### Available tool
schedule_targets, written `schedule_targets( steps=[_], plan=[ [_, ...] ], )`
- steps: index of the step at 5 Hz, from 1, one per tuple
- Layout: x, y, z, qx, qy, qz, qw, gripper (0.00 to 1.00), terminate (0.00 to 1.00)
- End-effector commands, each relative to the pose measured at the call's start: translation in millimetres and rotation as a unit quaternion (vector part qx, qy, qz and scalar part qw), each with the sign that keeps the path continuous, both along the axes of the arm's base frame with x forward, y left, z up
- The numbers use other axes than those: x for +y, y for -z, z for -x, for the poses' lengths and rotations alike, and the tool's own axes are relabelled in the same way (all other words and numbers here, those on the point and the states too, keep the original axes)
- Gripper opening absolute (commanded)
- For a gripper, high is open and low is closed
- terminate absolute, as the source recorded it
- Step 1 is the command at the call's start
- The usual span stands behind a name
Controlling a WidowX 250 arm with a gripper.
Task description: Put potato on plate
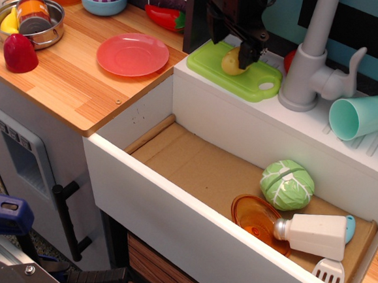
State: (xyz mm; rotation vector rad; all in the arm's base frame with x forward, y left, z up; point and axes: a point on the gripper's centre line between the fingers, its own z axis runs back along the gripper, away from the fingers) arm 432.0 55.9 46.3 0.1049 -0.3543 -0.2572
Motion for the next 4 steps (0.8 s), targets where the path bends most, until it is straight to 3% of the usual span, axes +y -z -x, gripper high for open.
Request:
schedule_targets(
  steps=[1,2,3,4],
  plan=[
    [6.3,-3.3,-18.7,-0.026,0.008,0.026,0.9993,1.0,0.0],
    [6.9,1.7,-19.2,-0.01,-0.006,0.04,0.9991,0.0,0.0],
    [6.1,6.9,-15.0,0.006,-0.019,0.059,0.9981,0.0,0.0],
    [-1.3,-21.4,7.9,0.018,-0.044,-0.001,0.9989,0.0,0.0]
  ],
)
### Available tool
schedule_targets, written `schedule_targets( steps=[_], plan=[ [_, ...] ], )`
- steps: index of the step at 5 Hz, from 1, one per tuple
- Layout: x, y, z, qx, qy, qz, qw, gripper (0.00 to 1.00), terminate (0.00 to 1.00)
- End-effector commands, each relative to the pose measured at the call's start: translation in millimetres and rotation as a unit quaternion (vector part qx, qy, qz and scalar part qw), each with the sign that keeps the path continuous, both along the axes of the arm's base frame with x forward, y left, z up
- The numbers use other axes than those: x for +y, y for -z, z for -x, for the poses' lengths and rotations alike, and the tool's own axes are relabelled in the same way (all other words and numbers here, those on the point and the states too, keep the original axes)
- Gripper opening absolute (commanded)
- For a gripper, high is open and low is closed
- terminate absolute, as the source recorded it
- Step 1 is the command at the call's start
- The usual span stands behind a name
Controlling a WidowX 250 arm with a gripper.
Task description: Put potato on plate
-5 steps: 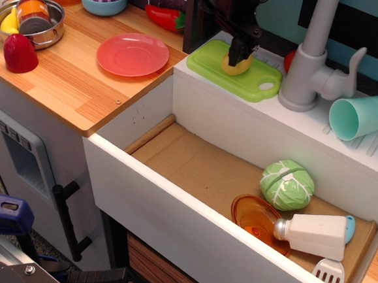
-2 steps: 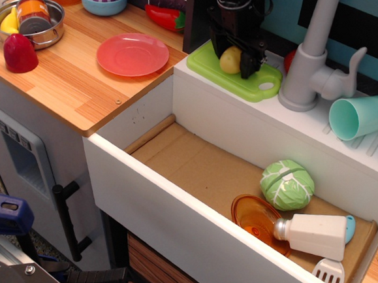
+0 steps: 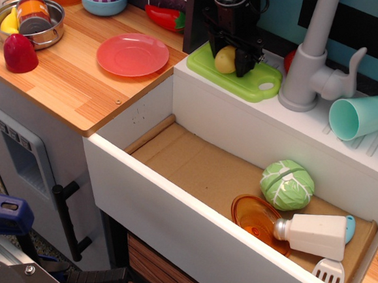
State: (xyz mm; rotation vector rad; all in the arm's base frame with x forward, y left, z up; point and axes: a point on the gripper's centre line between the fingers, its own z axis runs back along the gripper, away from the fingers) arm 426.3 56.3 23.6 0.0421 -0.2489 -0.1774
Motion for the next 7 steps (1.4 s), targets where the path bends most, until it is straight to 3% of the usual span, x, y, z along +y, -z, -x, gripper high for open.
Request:
schedule_targets(
  steps=[1,2,3,5,6,7],
  plan=[
    [22.0,-67.4,35.1,-0.014,0.003,-0.061,0.998,0.0,0.0],
    [47.9,-82.6,60.2,0.011,0.025,-0.092,0.9954,0.0,0.0],
    [76.3,-86.9,63.6,0.005,0.021,-0.071,0.9972,0.0,0.0],
    [94.0,-65.3,34.0,-0.031,-0.017,-0.102,0.9942,0.0,0.0],
    [97.3,-58.7,19.4,-0.045,-0.023,-0.097,0.994,0.0,0.0],
    [104.1,-48.8,18.0,-0.04,-0.035,-0.068,0.9962,0.0,0.0]
  ],
)
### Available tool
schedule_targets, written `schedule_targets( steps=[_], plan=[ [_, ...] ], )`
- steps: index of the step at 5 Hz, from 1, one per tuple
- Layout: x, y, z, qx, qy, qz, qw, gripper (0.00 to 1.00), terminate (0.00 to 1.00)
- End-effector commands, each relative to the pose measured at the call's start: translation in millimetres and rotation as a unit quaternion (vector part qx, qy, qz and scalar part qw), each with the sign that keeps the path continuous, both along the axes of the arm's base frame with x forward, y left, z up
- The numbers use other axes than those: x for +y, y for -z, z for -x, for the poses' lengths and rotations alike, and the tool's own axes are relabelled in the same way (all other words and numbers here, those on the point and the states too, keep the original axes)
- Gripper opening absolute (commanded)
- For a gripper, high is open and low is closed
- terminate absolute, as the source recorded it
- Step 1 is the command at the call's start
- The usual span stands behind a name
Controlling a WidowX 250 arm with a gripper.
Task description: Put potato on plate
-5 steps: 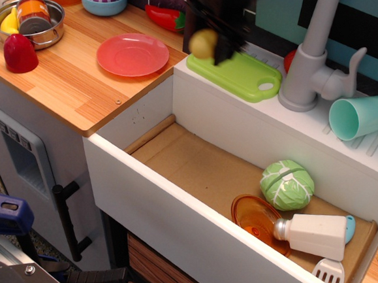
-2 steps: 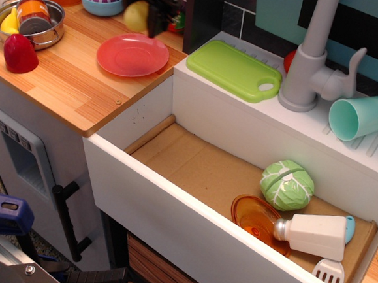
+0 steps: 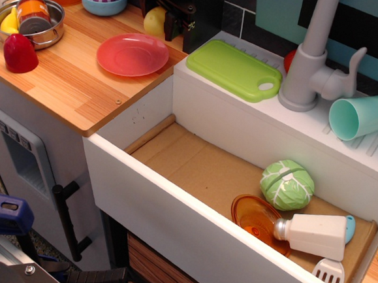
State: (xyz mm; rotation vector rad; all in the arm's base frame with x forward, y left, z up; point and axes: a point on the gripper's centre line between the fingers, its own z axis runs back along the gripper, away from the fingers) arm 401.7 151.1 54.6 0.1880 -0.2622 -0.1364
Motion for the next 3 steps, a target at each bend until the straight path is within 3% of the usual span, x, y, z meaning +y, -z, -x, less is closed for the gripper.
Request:
schedule_targets(
  steps=[1,2,3],
  plan=[
    [16.4,-18.4,-4.4,-0.01,0.006,0.001,0.9999,0.0,0.0],
    [24.3,-20.0,-3.4,-0.007,0.024,-0.008,0.9996,1.0,0.0],
    [24.3,-20.0,-3.4,-0.007,0.024,-0.008,0.9996,1.0,0.0]
  ],
)
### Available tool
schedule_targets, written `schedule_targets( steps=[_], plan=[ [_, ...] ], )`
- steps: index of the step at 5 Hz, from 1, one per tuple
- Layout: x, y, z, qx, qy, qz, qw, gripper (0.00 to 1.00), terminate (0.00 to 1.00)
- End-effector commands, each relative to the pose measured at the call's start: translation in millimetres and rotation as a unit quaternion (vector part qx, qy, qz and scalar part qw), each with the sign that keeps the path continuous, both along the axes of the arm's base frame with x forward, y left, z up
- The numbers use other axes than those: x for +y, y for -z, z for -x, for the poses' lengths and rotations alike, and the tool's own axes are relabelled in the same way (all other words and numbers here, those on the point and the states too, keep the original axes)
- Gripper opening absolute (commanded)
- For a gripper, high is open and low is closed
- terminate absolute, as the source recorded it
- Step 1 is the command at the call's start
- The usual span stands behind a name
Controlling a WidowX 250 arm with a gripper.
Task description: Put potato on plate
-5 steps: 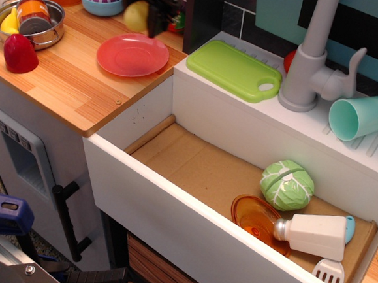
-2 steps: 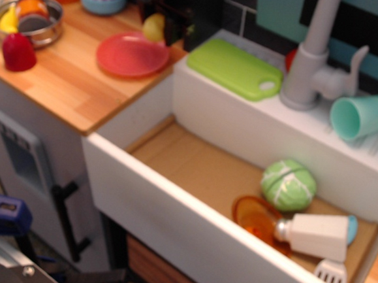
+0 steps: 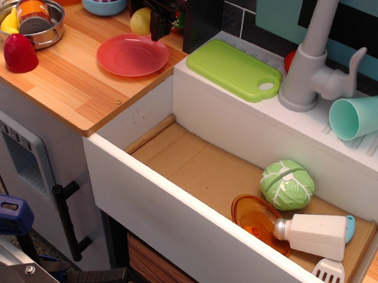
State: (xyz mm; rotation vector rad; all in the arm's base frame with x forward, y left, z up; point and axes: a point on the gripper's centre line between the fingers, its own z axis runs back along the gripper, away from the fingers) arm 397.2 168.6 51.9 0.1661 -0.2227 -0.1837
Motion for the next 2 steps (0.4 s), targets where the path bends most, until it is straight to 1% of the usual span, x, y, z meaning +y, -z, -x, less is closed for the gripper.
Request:
schedule_targets(
  steps=[1,2],
  plan=[
    [6.8,-22.6,-7.9,-0.03,0.002,-0.014,0.9994,1.0,0.0],
    [6.8,-22.6,-7.9,-0.03,0.002,-0.014,0.9994,1.0,1.0]
  ],
)
